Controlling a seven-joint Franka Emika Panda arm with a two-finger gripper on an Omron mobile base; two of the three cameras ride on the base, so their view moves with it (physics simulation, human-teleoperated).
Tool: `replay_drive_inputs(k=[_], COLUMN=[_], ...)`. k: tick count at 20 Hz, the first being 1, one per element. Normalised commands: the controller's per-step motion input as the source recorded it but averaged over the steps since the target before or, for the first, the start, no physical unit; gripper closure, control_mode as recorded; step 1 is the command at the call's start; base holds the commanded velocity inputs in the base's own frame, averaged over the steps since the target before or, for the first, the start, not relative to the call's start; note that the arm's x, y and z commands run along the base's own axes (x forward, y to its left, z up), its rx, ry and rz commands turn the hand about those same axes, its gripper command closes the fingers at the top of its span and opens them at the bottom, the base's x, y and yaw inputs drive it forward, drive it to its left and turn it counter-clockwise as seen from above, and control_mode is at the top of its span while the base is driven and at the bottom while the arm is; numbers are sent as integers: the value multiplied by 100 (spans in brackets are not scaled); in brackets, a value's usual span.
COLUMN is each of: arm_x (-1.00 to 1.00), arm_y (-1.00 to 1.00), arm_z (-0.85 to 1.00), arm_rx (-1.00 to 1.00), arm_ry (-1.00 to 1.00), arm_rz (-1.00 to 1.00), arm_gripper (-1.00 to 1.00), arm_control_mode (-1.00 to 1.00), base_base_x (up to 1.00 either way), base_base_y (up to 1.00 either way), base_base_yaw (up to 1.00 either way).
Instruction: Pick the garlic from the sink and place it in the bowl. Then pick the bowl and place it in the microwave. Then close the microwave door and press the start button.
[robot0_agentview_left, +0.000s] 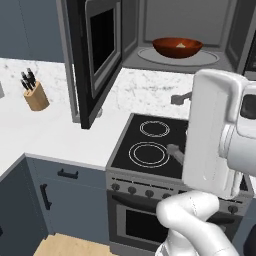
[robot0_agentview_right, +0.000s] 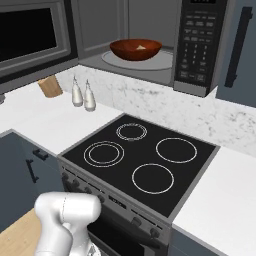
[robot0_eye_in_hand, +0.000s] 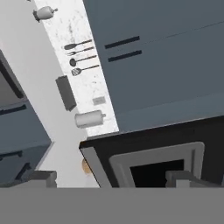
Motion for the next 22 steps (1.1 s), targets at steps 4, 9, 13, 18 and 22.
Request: replay_drive_inputs(k=[4,9,13,18,22], arm_x=[3,43,59,71,84], arm_y=[95,94,76,69,71], arm_z=[-2,-19,-47,-36,-23], arm_rx=[0,0,0,0,0], arm_ry=[0,-3,-9,-21,-15], arm_rz=[1,-8,-15,-16,-15], arm_gripper=[-100,-100,-100,-100,-100], arm_control_mode=[-100,-100,-100,-100,-100], base_base_x=[0,0,0,0,0], base_base_y=[0,0,0,0,0], base_base_yaw=[0,0,0,0,0])
